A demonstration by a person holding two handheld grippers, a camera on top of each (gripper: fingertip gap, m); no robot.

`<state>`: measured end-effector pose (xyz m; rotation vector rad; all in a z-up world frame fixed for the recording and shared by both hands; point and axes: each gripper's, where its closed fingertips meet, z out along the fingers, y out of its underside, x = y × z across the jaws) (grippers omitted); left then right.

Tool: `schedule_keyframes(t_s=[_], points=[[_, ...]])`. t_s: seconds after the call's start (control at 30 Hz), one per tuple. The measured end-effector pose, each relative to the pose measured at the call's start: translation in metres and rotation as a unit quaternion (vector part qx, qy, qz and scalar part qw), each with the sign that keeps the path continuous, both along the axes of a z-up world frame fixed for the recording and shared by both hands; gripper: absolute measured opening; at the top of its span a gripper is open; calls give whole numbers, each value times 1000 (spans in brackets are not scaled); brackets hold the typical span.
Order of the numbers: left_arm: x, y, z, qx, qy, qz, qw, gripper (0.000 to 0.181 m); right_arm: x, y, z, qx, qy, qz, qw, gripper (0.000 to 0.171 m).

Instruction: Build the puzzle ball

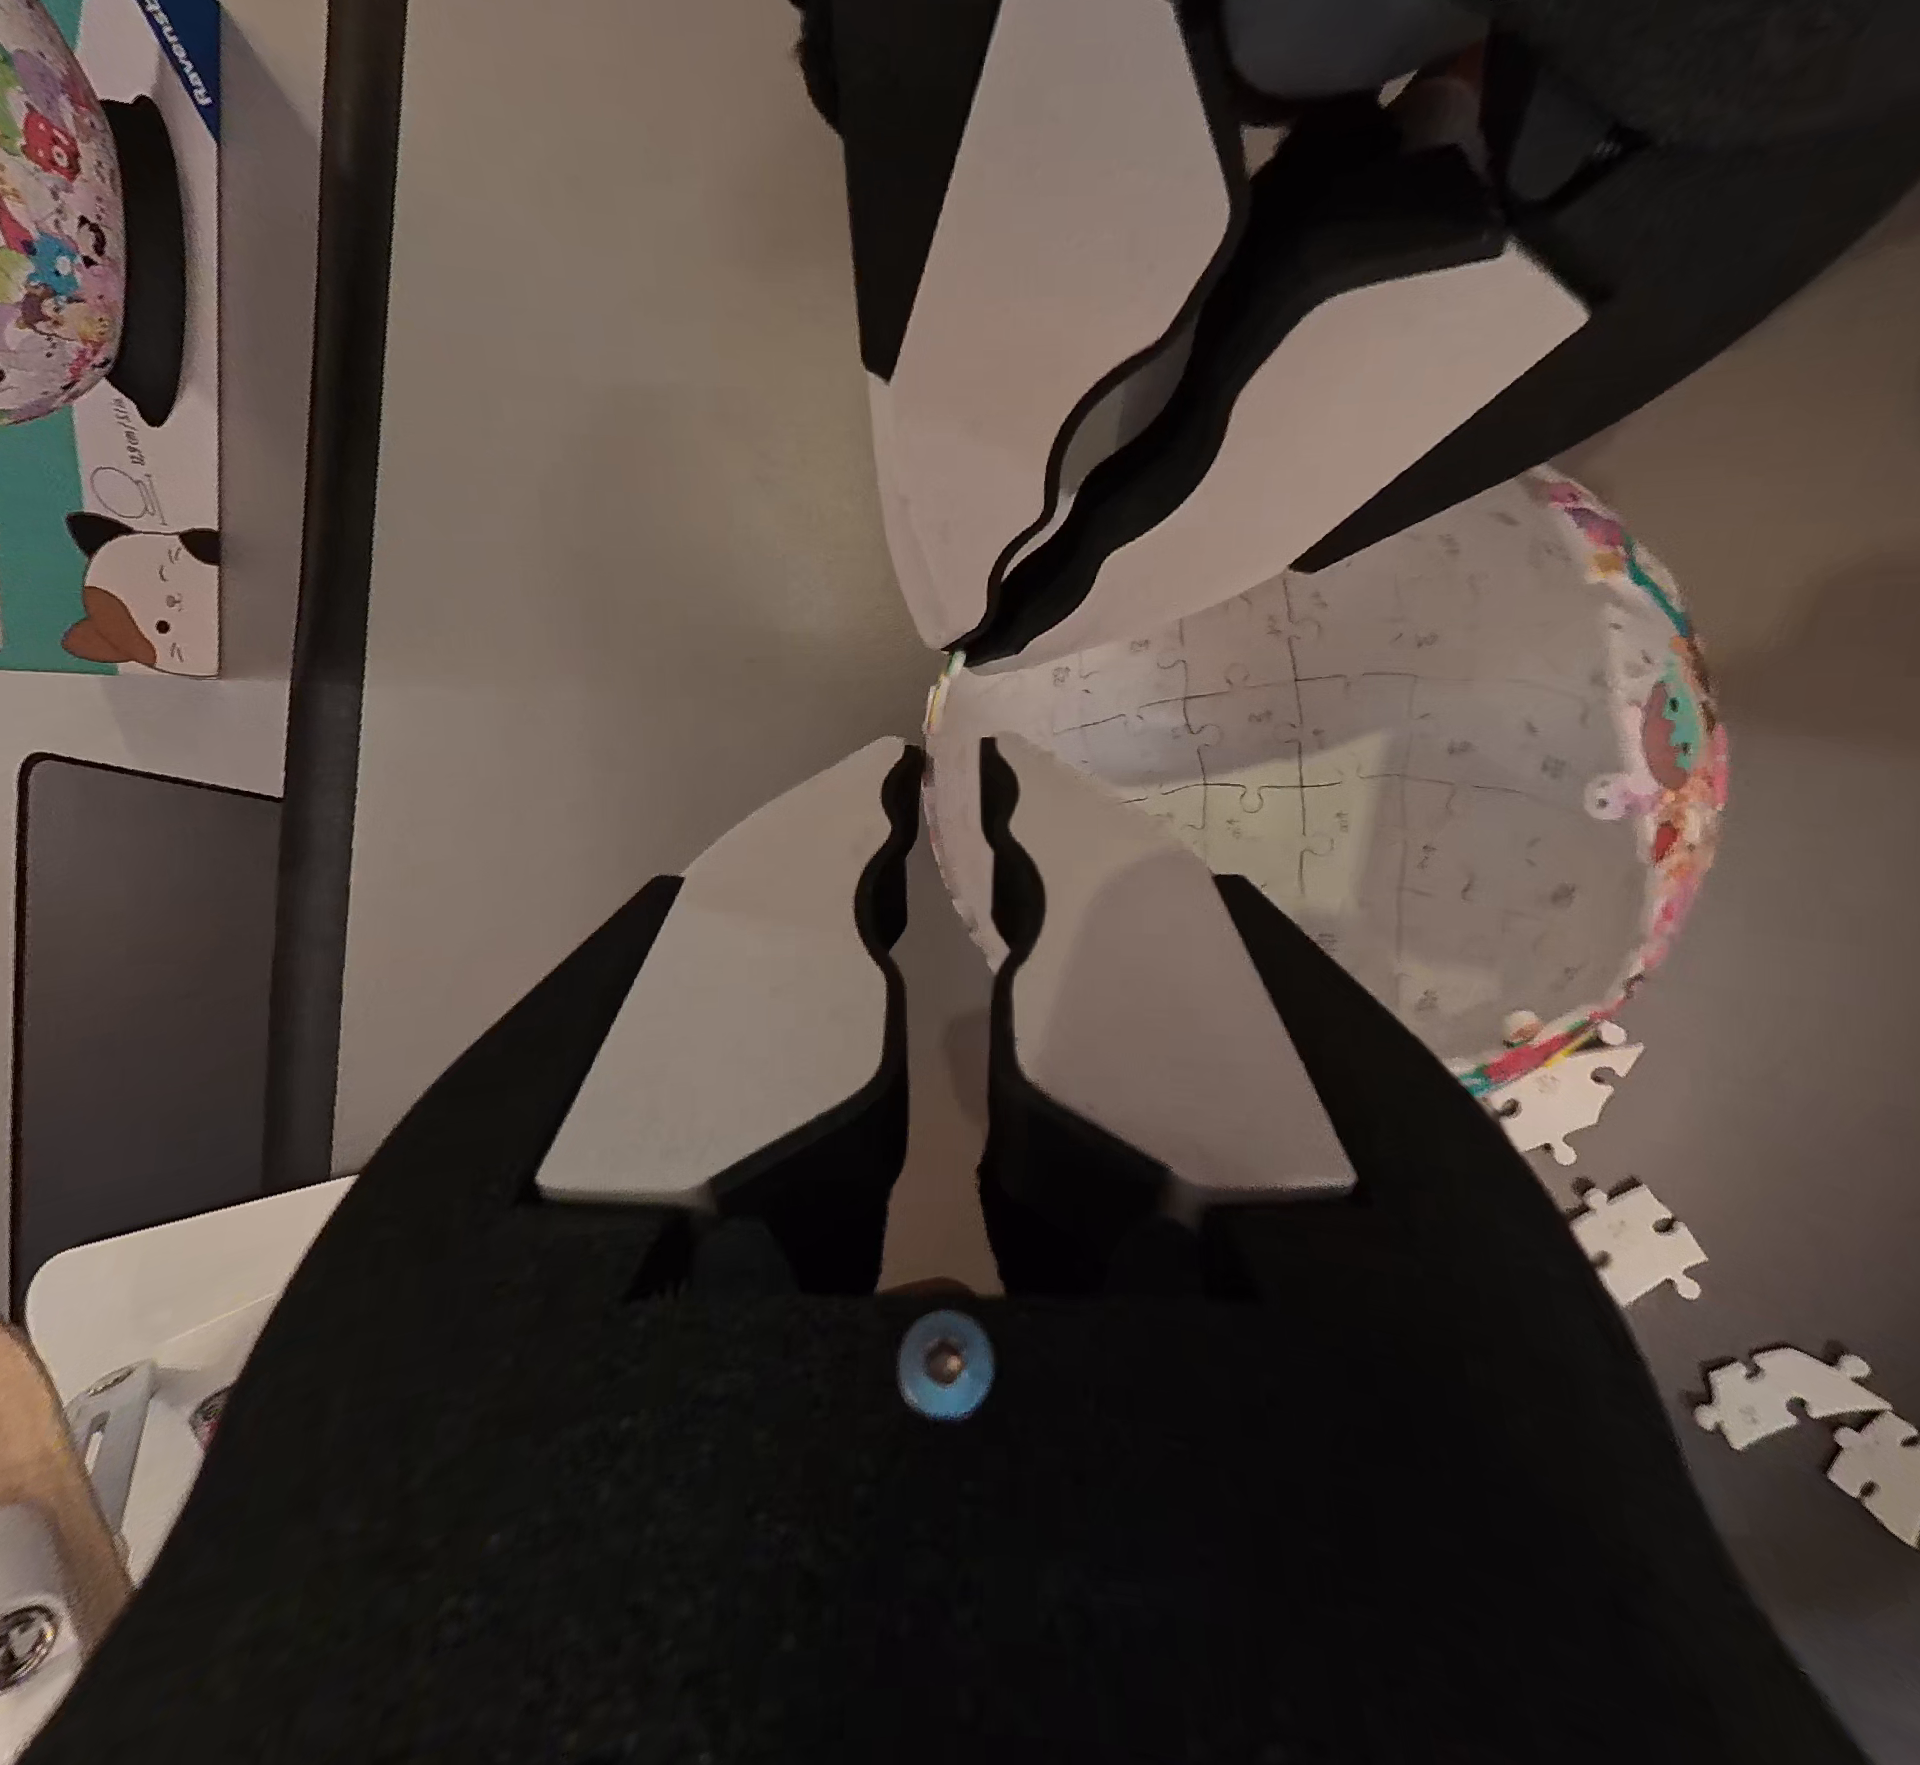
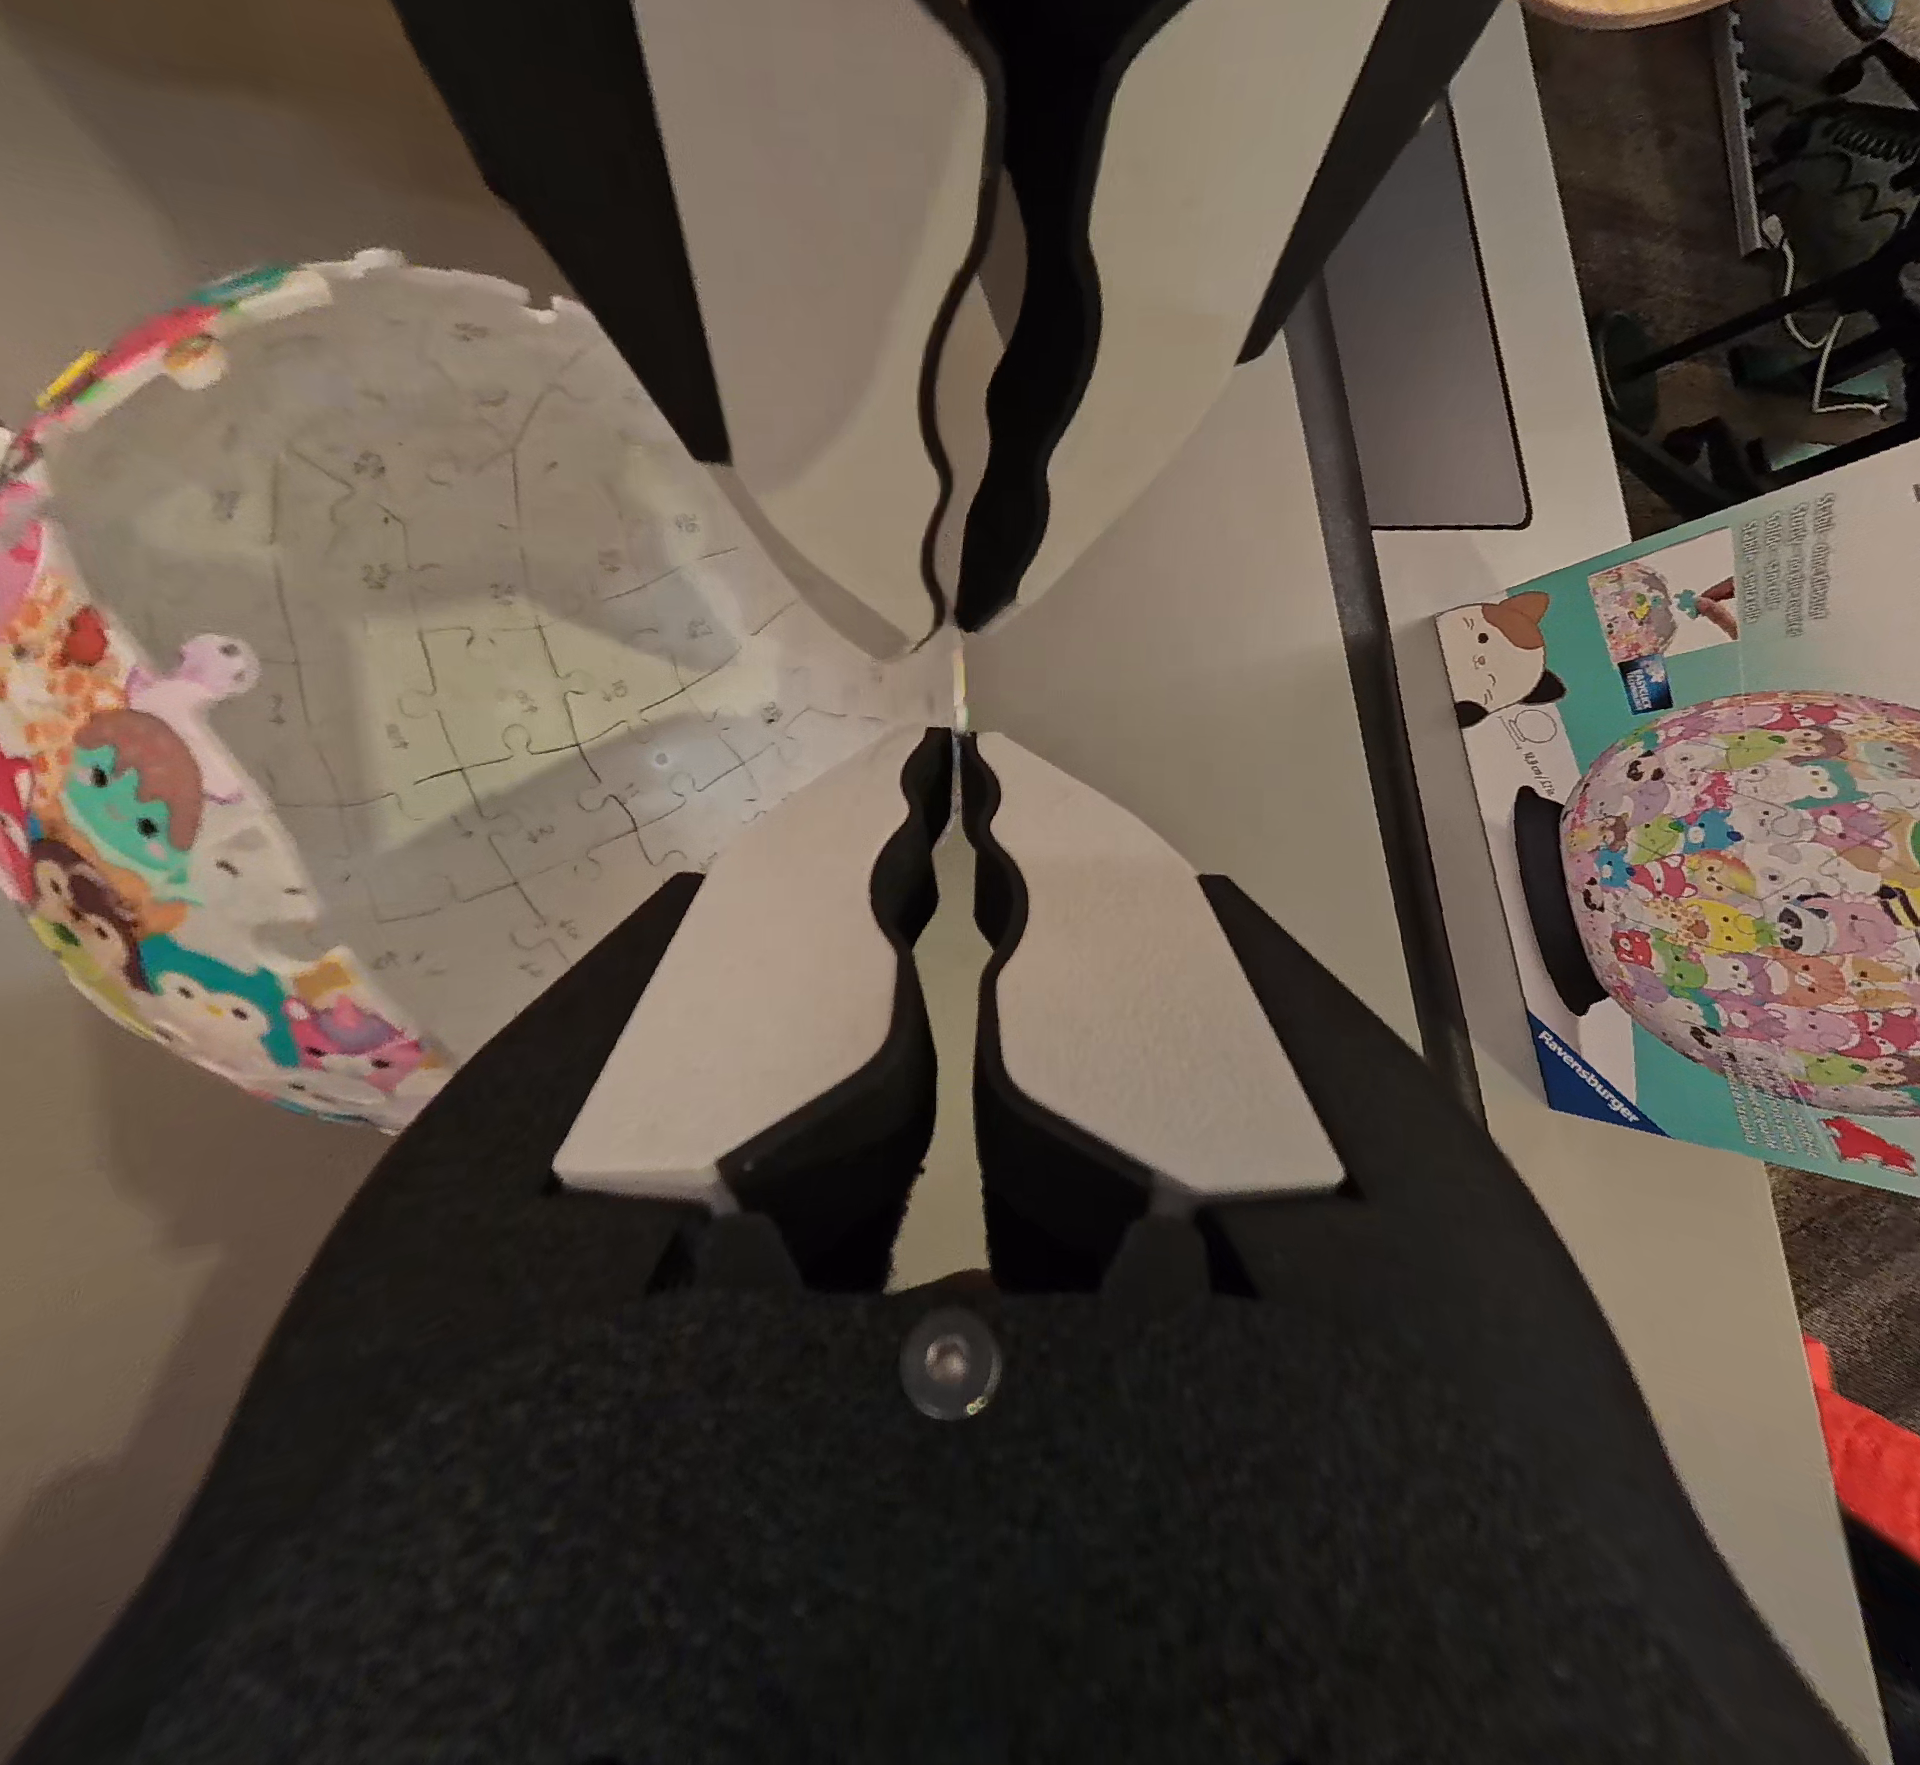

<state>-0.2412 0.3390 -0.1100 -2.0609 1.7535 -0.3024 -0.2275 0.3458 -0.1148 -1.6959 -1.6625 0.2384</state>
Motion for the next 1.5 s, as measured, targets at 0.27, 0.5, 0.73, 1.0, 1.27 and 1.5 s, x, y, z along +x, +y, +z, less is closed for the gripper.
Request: schedule_keyframes(t_s=[0.27,0.5,0.73,1.0,1.27,1.5], points=[[4,3,-7,-9,19,9,1000,14,2,2,0,7,1,1,1000,2],[5,6,-7,-9,28,15,999,8,3,3,1,14,1,2,1000,2],[5,10,-5,12,32,20,999,3,3,5,2,31,7,-2,1000,2],[1,6,14,-40,-45,16,998,20,2,9,2,44,9,-11,999,2],[-26,45,-6,-43,-6,67,997,8,2,12,2,60,13,-11,998,2],[0,49,-44,-117,-10,40,992,6,3,15,3,90,6,-14,996,2]])
